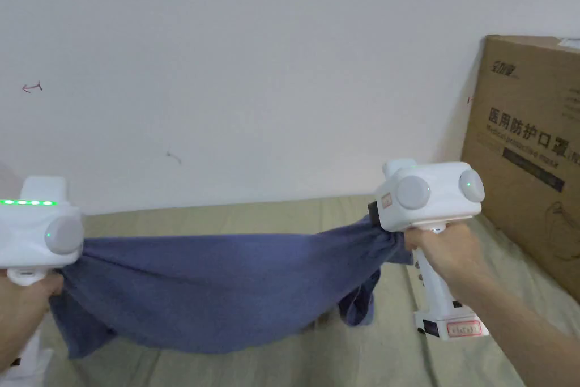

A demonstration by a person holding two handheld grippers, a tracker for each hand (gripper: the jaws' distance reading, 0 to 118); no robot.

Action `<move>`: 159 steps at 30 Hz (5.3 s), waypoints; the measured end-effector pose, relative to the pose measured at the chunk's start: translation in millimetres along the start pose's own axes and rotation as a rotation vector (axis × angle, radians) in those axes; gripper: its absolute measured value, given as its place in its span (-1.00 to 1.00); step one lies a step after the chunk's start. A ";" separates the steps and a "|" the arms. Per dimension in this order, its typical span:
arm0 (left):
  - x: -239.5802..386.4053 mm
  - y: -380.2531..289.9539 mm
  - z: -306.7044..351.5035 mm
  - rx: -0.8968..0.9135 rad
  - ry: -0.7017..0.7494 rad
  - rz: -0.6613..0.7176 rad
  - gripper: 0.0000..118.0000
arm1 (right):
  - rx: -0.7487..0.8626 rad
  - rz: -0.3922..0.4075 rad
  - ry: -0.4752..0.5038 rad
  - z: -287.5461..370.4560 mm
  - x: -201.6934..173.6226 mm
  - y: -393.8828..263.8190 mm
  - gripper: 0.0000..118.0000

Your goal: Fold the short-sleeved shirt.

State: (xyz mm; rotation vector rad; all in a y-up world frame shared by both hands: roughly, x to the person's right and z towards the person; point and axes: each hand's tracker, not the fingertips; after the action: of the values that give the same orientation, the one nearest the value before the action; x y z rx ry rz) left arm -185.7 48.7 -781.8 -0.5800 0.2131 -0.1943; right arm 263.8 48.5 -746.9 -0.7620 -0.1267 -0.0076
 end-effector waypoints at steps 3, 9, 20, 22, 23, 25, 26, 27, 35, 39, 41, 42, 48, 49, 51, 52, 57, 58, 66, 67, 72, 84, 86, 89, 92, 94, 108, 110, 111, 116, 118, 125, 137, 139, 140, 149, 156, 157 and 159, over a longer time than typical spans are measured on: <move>12.2 -52.1 -26.2 -0.119 -0.007 -0.046 -0.95 | -0.121 -0.086 0.027 -47.2 5.0 -44.4 -0.90; 6.5 -122.9 -25.2 -0.220 -0.049 -0.051 -0.95 | -0.192 -0.132 0.049 -55.4 10.1 -124.9 -0.90; -57.1 -240.0 122.5 -0.218 -0.107 0.033 -0.95 | -0.179 0.003 0.068 94.6 9.3 -281.9 -0.90; -72.5 -261.9 153.6 -0.225 -0.093 0.017 -0.95 | -0.175 0.003 0.076 127.8 5.7 -304.9 -0.90; -78.9 -271.2 166.9 -0.223 -0.082 0.024 -0.95 | -0.176 0.000 0.082 138.6 5.5 -312.7 -0.90; -95.8 -294.0 199.7 -0.234 -0.088 0.054 -0.95 | -0.177 -0.023 0.106 168.2 5.8 -336.2 -0.90; -101.3 -302.6 210.1 -0.232 -0.091 0.060 -0.95 | -0.177 -0.018 0.105 178.5 4.8 -345.0 -0.90; -108.5 -312.9 223.5 -0.241 -0.096 0.066 -0.95 | -0.183 -0.007 0.104 191.7 4.1 -356.7 -0.90; -123.5 -357.3 260.6 -0.274 -0.123 0.058 -0.42 | -0.192 -0.050 0.106 221.4 6.4 -411.1 -0.83; -131.1 -353.0 270.9 -0.253 -0.077 0.092 0.60 | -0.180 -0.020 0.041 226.0 3.5 -415.4 0.35; -136.7 -349.2 281.9 -0.226 -0.132 0.167 0.61 | -0.175 -0.024 0.035 231.9 6.6 -418.0 0.35; -139.0 -347.4 287.8 -0.228 -0.158 0.189 0.61 | -0.166 -0.040 0.039 236.9 9.4 -418.9 0.35; -135.7 -357.5 322.2 -0.216 -0.204 0.180 0.55 | -0.135 -0.084 0.090 257.0 13.0 -421.9 0.34; -134.5 -360.4 328.7 -0.210 -0.239 0.176 0.37 | -0.139 -0.073 0.092 259.6 10.6 -423.1 0.33; -129.7 -366.9 339.9 -0.217 -0.260 0.147 -0.48 | -0.133 -0.050 0.120 266.4 6.7 -426.6 0.16; -125.0 -372.3 342.5 -0.237 -0.246 0.111 -0.89 | -0.133 -0.044 0.124 270.9 3.5 -430.2 -0.18; -120.1 -398.7 350.4 -0.299 -0.276 0.157 -1.00 | -0.156 -0.108 0.166 272.7 -1.8 -441.9 -1.00; -121.8 -402.4 349.4 -0.296 -0.263 0.163 -1.00 | -0.165 -0.114 0.166 269.0 -3.3 -445.7 -1.00; -147.0 -402.7 320.9 -0.317 -0.234 0.235 0.78 | -0.198 -0.092 0.145 260.0 -6.4 -446.0 -1.00; -149.7 -402.0 314.9 -0.307 -0.228 0.251 0.78 | -0.225 -0.090 0.132 257.7 -7.5 -446.4 -1.00; -148.8 -388.3 281.0 -0.353 -0.211 0.244 0.78 | -0.262 -0.073 0.127 254.3 -9.3 -452.1 -1.00; -144.4 -382.9 268.4 -0.357 -0.251 0.215 -0.92 | -0.302 -0.131 0.114 248.9 -2.0 -454.7 -1.00; -145.9 -379.0 269.2 -0.360 -0.248 0.232 -0.92 | -0.285 -0.142 0.131 250.1 1.1 -452.0 -1.00; -145.7 -375.1 271.5 -0.350 -0.241 0.236 -0.92 | -0.241 -0.136 0.121 255.5 0.5 -444.0 -0.89; -141.0 -373.3 272.1 -0.346 -0.225 0.169 -0.92 | -0.218 -0.151 0.127 254.8 7.3 -432.9 0.28; -140.2 -372.6 272.4 -0.345 -0.223 0.159 -0.92 | -0.183 -0.161 0.116 248.4 12.4 -424.5 0.28; -145.1 -365.3 271.3 -0.359 -0.225 0.154 -0.92 | -0.237 -0.213 0.161 224.5 30.7 -408.8 -0.94; -146.2 -358.9 272.2 -0.361 -0.226 0.153 -0.92 | -0.211 -0.221 0.163 231.0 34.2 -398.2 -0.94; -146.8 -354.5 272.3 -0.363 -0.228 0.153 -0.92 | -0.190 -0.226 0.174 234.6 35.2 -390.7 -0.94; -146.8 -324.1 268.0 -0.338 -0.234 0.127 -0.92 | -0.114 -0.180 0.172 236.1 29.8 -341.8 -0.94; -147.0 -307.0 259.2 -0.318 -0.226 0.126 -0.92 | -0.106 -0.152 0.164 226.7 26.9 -321.7 -0.94; -130.7 -259.5 184.7 -0.326 -0.227 0.108 -0.92 | -0.137 -0.094 0.141 151.6 14.6 -261.5 -0.94; -125.6 -284.3 141.5 -0.404 -0.195 0.097 0.45 | -0.240 -0.080 0.112 106.6 22.3 -287.8 0.10; -128.6 -286.3 154.4 -0.408 -0.207 0.093 0.45 | -0.211 -0.078 0.097 120.6 25.0 -289.7 0.10; -128.9 -285.0 166.6 -0.403 -0.207 0.093 0.45 | -0.188 -0.087 0.102 128.6 27.3 -289.9 0.10; -138.3 -314.1 252.8 -0.322 -0.250 0.134 -0.74 | -0.022 -0.104 0.102 205.2 19.0 -319.1 -0.73; -134.2 -367.7 281.4 -0.390 -0.275 0.157 -1.00 | -0.082 -0.110 0.156 220.8 -3.3 -371.9 -0.99; -134.3 -369.4 281.9 -0.386 -0.270 0.158 -1.00 | -0.087 -0.102 0.148 220.2 -7.2 -376.2 -0.99; -137.7 -367.7 280.3 -0.337 -0.255 0.178 -0.72 | -0.112 -0.144 0.192 216.6 -13.2 -379.0 -0.99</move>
State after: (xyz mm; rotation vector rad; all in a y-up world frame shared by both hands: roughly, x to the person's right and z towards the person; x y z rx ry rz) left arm -291.6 -73.6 -327.3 -0.9081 0.0480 0.0920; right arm 206.5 -77.1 -332.6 -0.8584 0.0023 -0.2261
